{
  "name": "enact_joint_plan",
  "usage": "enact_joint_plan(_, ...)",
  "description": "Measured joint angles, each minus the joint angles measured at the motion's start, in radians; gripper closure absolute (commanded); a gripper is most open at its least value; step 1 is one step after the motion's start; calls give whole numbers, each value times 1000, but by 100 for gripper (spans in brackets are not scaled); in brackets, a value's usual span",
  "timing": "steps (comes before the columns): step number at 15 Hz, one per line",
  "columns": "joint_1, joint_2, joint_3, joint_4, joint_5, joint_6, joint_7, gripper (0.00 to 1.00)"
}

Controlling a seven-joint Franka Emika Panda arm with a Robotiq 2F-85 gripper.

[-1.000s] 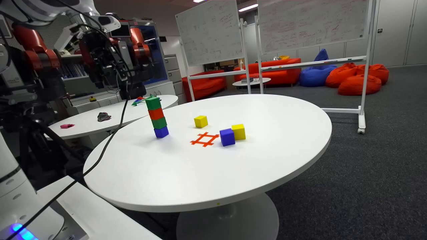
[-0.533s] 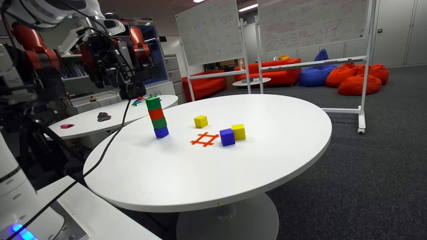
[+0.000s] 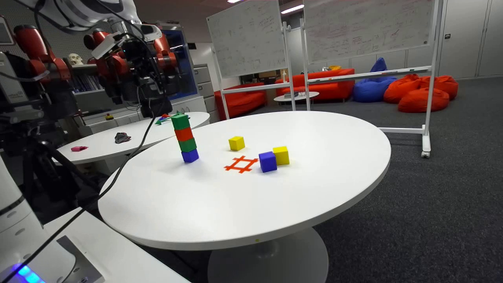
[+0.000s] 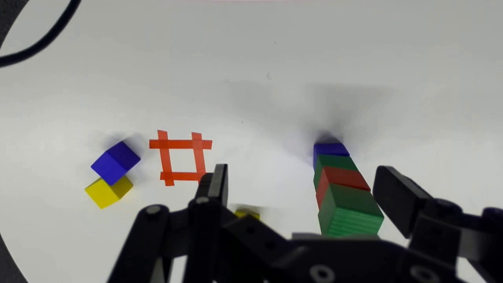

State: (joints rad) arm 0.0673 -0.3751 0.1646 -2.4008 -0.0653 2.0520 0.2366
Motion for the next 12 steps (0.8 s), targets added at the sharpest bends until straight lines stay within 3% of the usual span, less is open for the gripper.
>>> enact_joint_plan(6, 0, 78, 0, 139, -2, -24, 3, 0)
enact_joint_plan(12, -5, 140, -20, 193, -2, -65, 3, 0)
